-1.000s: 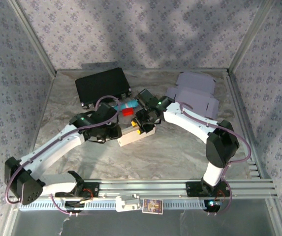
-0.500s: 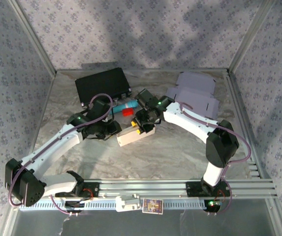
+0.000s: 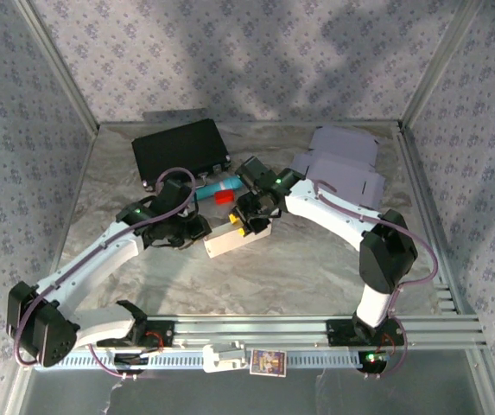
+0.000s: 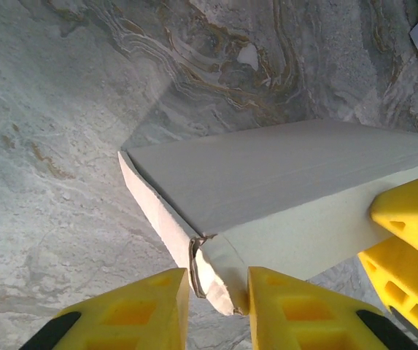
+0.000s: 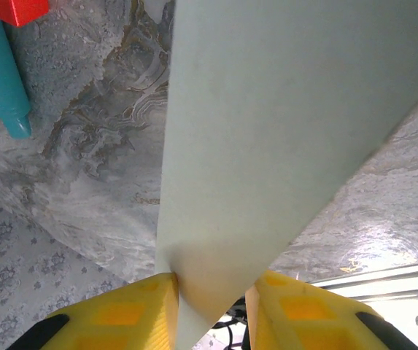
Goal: Fold the paper box
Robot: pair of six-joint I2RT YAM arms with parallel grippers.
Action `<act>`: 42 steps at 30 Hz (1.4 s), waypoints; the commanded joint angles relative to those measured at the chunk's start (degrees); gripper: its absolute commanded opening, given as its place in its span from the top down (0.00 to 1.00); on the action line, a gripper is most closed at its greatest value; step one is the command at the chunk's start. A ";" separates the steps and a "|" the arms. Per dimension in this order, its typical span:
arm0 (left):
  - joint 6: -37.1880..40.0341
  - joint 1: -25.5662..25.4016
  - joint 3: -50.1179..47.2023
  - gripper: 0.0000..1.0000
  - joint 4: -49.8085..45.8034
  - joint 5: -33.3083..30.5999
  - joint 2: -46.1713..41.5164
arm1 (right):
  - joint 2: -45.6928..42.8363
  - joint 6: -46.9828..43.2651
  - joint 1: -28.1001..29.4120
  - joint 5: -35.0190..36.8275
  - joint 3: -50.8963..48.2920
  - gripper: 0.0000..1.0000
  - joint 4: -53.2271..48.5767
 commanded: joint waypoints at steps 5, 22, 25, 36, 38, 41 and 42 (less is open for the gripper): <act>0.82 1.69 0.82 0.70 -0.72 -0.77 -1.61 | 2.79 -0.72 -0.14 0.29 -0.02 0.69 -5.16; -0.41 1.67 -0.11 0.77 0.95 1.13 -1.07 | 3.31 -1.00 -0.70 -0.09 0.84 0.70 -5.29; 0.02 1.67 -1.15 0.80 1.07 1.59 -1.20 | 3.47 -1.07 -0.67 -0.06 1.02 0.70 -5.21; 2.22 1.61 -6.13 0.88 3.53 1.39 -3.56 | 3.93 -0.96 -0.88 -0.33 1.47 0.70 -4.85; 1.76 1.57 -5.91 0.85 2.16 0.03 -4.22 | 4.02 -0.98 -0.88 -0.30 1.80 0.70 -4.97; 0.80 1.59 -3.87 0.77 1.09 -2.48 -6.20 | 4.19 -0.98 -0.89 -0.37 2.13 0.70 -4.99; 1.51 1.48 -2.99 0.77 1.68 -2.43 -6.69 | 4.27 -1.05 -0.89 -0.33 2.26 0.70 -5.03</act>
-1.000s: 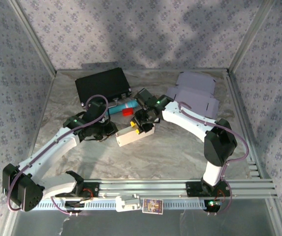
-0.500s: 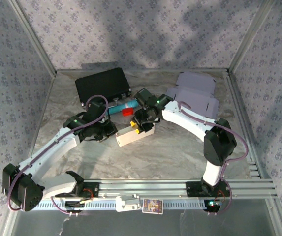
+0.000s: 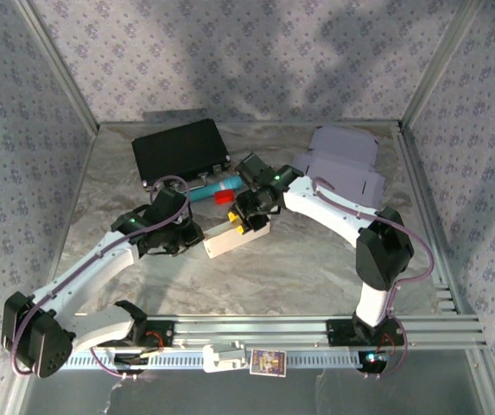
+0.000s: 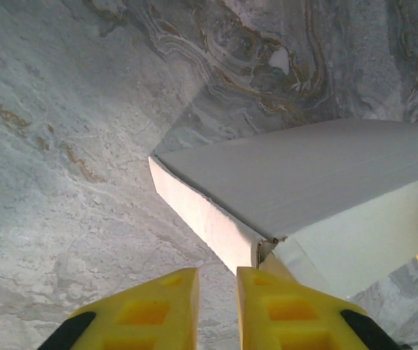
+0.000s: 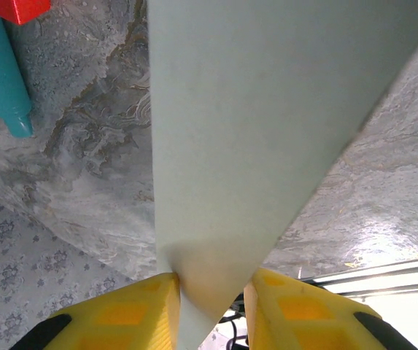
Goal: Fold the paper box
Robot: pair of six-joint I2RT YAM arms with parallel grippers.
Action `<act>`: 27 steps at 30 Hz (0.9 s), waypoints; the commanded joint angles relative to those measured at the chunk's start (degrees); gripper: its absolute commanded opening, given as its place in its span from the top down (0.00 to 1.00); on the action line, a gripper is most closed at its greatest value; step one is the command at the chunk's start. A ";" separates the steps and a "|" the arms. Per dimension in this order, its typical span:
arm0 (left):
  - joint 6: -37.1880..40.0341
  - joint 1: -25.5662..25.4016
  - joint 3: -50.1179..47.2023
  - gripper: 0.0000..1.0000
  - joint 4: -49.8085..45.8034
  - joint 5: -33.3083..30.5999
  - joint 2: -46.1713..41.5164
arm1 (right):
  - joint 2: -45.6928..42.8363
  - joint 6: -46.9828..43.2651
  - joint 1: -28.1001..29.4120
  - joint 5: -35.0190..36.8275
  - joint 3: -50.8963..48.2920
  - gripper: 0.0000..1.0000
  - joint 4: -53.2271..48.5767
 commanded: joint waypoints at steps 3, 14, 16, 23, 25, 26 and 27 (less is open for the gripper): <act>5.75 -0.45 5.90 0.78 -2.02 -0.42 -1.70 | 2.71 -0.56 -0.12 1.04 0.30 0.70 -4.29; 25.67 -1.60 4.26 0.69 -3.97 0.83 -0.58 | 3.15 -0.90 -0.34 0.67 0.91 0.68 -4.73; 28.64 -1.89 3.50 0.67 -1.81 2.08 -0.19 | 3.38 -0.92 -0.39 0.42 0.99 0.68 -4.93; 40.17 -2.48 3.35 0.65 -1.15 1.14 0.01 | 3.83 -1.53 -0.74 0.17 1.88 0.68 -5.84; 41.03 -2.34 3.91 0.66 -2.24 0.88 0.93 | 3.85 -1.53 -0.73 0.15 2.03 0.68 -5.99; 41.31 -2.36 4.09 0.67 -2.66 0.97 1.41 | 4.00 -1.66 -0.74 0.10 2.10 0.68 -6.00; 41.39 -2.32 4.07 0.67 -2.93 0.98 1.79 | 4.09 -1.65 -0.82 0.10 2.23 0.68 -6.05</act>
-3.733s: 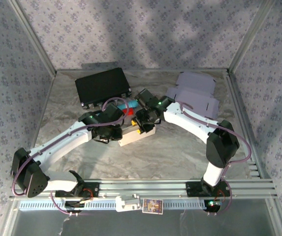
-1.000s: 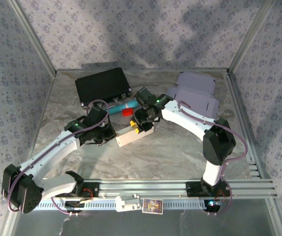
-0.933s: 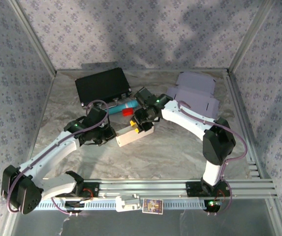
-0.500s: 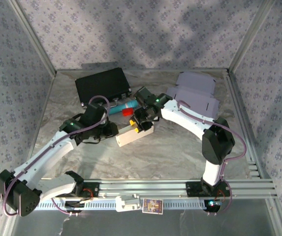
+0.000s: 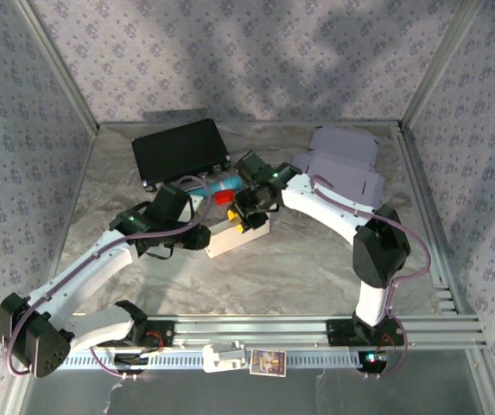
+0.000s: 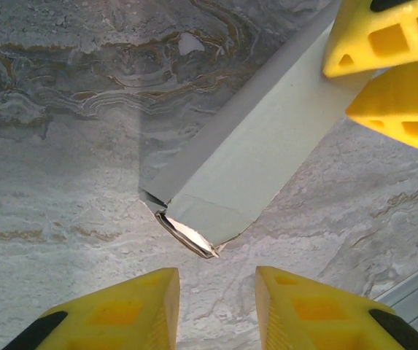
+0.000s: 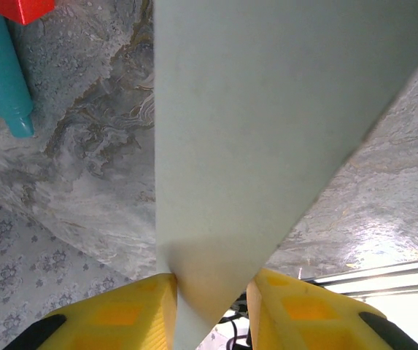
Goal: Fold the paper box
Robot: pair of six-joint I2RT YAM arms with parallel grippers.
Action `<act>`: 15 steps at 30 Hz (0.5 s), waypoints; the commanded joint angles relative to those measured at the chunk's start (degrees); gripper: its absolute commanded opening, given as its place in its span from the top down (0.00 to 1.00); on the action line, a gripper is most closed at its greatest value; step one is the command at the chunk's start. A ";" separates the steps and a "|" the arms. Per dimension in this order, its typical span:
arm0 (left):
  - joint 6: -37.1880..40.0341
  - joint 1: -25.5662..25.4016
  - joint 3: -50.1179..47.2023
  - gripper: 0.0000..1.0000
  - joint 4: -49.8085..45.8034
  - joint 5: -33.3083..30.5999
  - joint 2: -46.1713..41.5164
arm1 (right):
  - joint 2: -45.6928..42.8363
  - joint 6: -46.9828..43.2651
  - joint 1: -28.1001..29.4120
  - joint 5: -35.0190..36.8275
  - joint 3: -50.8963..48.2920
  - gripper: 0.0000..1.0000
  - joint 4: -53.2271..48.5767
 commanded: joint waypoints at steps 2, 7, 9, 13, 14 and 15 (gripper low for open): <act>4.25 0.01 0.23 0.68 -0.74 -0.77 1.24 | 2.82 -0.88 -0.39 0.30 0.53 0.68 -4.98; 4.77 0.07 -0.09 0.70 0.04 -2.41 1.80 | 3.04 -1.23 -0.42 -0.01 0.72 0.69 -5.22; 4.91 0.11 0.25 0.74 0.13 -2.60 2.29 | 3.14 -1.36 -0.50 -0.06 0.72 0.69 -5.50; 4.71 0.29 -0.12 0.81 0.88 -2.38 2.78 | 3.05 -1.52 -0.50 -0.12 0.66 0.69 -5.64; 4.54 0.32 -0.11 0.83 1.07 -2.18 2.98 | 3.04 -1.49 -0.50 -0.15 0.65 0.69 -5.71; 4.41 0.26 -0.02 0.84 1.19 -2.23 3.25 | 2.96 -1.49 -0.50 -0.13 0.64 0.69 -5.77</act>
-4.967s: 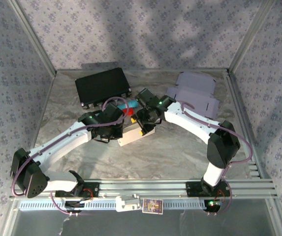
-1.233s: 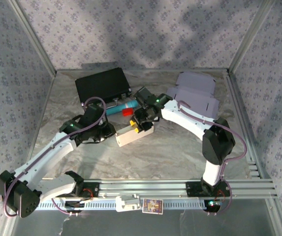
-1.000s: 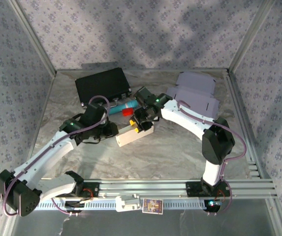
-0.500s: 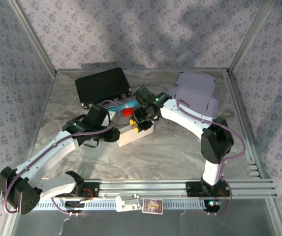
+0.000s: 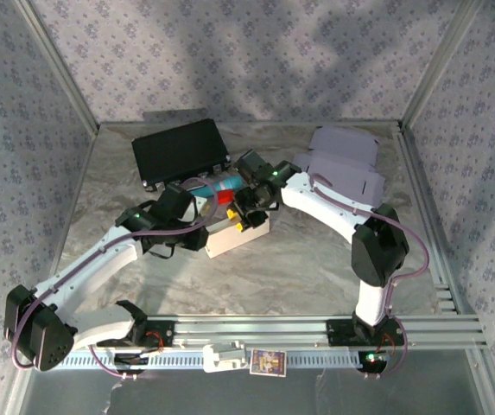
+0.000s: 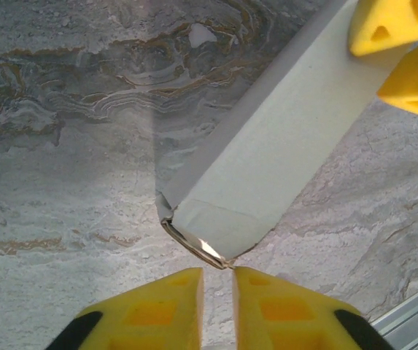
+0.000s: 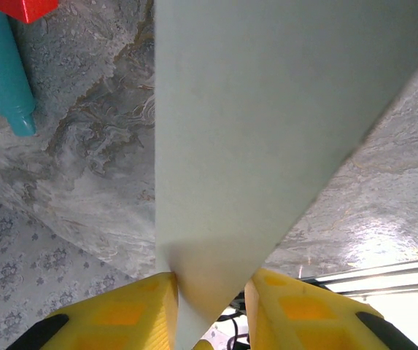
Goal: Fold the paper box
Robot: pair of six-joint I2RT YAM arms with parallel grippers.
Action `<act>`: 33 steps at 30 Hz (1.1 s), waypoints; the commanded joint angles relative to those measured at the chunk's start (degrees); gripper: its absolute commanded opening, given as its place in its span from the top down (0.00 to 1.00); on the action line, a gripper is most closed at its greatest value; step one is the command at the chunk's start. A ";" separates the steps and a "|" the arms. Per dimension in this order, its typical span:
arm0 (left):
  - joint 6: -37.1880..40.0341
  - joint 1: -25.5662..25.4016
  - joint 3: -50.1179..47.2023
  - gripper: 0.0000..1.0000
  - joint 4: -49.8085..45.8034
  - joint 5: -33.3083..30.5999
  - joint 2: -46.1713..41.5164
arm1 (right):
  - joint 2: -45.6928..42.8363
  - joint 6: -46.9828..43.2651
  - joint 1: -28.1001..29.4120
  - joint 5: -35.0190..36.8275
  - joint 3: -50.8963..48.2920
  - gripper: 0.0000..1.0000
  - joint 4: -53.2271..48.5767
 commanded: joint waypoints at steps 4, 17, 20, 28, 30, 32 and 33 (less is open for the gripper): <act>0.20 0.28 0.66 0.90 1.15 -0.56 1.60 | 2.02 -0.88 -0.17 0.49 -0.65 0.69 -5.20; 0.78 -0.05 -0.10 0.51 -1.26 -3.15 -6.28 | 2.55 -1.86 -0.52 1.11 1.45 0.68 -6.37; 4.99 -0.05 -0.82 0.50 0.17 -2.46 -4.72 | 3.24 -2.55 -0.59 1.03 2.72 0.67 -7.21; 17.51 0.60 0.85 0.49 1.06 -2.26 0.75 | 3.50 -3.03 -0.70 0.50 2.85 0.67 -8.05; 18.95 0.68 0.46 0.49 2.24 -2.57 1.11 | 3.36 -2.99 -0.63 0.41 2.70 0.67 -8.19; 20.63 0.66 -0.03 0.48 3.61 -1.63 1.75 | 3.25 -2.99 -0.70 0.45 2.60 0.67 -8.18; 21.72 0.66 0.14 0.48 3.78 -0.69 2.44 | 3.23 -3.03 -0.70 0.41 2.57 0.67 -8.18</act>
